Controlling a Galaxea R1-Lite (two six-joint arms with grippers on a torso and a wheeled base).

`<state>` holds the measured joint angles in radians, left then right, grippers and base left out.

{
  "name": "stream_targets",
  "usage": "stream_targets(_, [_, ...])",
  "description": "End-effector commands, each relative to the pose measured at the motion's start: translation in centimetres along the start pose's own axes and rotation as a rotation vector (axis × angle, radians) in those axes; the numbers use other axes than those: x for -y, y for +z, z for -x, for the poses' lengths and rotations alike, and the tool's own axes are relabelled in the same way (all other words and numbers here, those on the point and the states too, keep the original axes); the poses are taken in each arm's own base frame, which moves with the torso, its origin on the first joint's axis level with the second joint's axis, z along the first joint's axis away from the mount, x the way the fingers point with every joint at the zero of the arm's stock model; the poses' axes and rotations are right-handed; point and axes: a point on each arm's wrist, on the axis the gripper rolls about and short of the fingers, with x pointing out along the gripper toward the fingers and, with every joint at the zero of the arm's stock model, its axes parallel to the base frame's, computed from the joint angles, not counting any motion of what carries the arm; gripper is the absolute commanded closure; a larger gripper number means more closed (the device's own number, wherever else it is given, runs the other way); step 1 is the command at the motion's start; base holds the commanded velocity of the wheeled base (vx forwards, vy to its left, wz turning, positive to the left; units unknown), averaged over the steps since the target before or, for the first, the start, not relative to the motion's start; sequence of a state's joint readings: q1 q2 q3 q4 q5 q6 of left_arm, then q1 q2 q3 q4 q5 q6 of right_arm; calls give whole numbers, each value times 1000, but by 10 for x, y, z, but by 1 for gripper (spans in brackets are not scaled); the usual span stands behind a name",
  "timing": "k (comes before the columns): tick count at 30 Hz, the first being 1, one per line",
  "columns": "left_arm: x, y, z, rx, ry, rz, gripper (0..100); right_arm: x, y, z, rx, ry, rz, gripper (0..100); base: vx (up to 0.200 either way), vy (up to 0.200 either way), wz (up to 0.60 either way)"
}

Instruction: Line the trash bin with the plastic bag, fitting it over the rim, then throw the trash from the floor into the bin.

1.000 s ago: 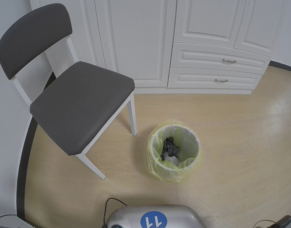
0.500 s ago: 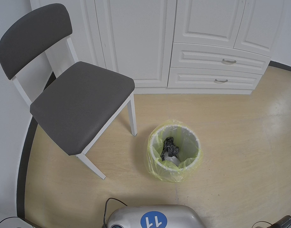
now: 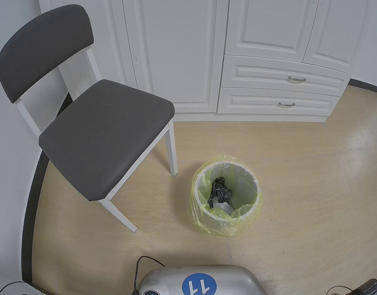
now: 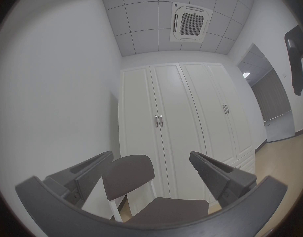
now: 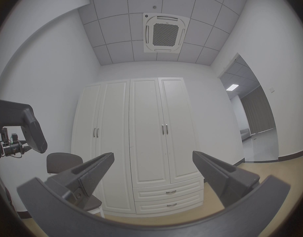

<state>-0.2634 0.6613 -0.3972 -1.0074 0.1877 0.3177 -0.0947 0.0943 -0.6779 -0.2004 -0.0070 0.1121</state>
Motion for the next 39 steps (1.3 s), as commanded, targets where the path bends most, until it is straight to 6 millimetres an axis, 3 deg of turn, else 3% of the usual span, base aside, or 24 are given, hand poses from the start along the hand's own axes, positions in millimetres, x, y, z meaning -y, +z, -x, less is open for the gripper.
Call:
stream_targets(1, [-2, 3, 3, 11, 10, -2, 0, 0, -5, -2, -19, -2, 1, 0, 0, 0, 0])
stream_targets(5, [-7, 10, 19, -12, 14, -13, 0, 16, -9, 12, -22, 99, -62, 0, 0, 0, 0])
stream_targets(13, [-11, 15, 40, -33, 31, -39, 0, 15, -32, 19, -82, 77, -38, 0, 0, 0, 0])
stream_targets(21, [-12, 14, 50, -37, 47, -23, 0, 15, -32, 19, -82, 77, -38, 0, 0, 0, 0])
stream_targets(39, [-13, -3, 110, -91, 62, 63, 0, 15, -32, 19, -83, 71, -32, 0, 0, 0, 0])
